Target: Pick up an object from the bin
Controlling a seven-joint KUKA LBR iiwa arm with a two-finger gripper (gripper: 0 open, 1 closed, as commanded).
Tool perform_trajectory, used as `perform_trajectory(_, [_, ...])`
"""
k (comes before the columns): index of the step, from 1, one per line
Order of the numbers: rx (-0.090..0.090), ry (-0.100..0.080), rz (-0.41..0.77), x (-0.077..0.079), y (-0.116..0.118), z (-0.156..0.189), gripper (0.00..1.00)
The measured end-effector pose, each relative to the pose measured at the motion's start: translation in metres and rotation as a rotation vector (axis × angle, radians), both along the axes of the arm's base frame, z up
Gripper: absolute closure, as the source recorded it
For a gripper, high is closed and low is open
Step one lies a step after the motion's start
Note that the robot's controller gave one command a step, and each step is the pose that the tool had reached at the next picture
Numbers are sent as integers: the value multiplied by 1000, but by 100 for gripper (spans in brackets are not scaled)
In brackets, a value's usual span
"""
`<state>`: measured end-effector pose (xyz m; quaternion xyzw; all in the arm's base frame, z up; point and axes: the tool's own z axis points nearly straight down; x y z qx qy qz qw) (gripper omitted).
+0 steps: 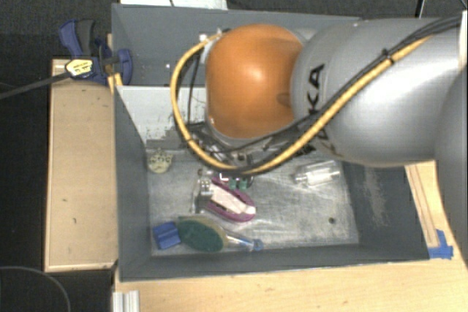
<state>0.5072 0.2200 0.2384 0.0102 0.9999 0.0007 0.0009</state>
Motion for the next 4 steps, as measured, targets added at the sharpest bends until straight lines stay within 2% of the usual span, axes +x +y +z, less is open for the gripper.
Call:
perform_trajectory(1, [11, -21, -13, -12, -74, -145, 0])
perform_trajectory(2, [5, 0, -287, 49, -110, -135, 0])
perform_trajectory(3, [2, -1, -559, 55, -134, -122, 0])
perform_trajectory(4, [10, -12, -570, 74, -123, -138, 0])
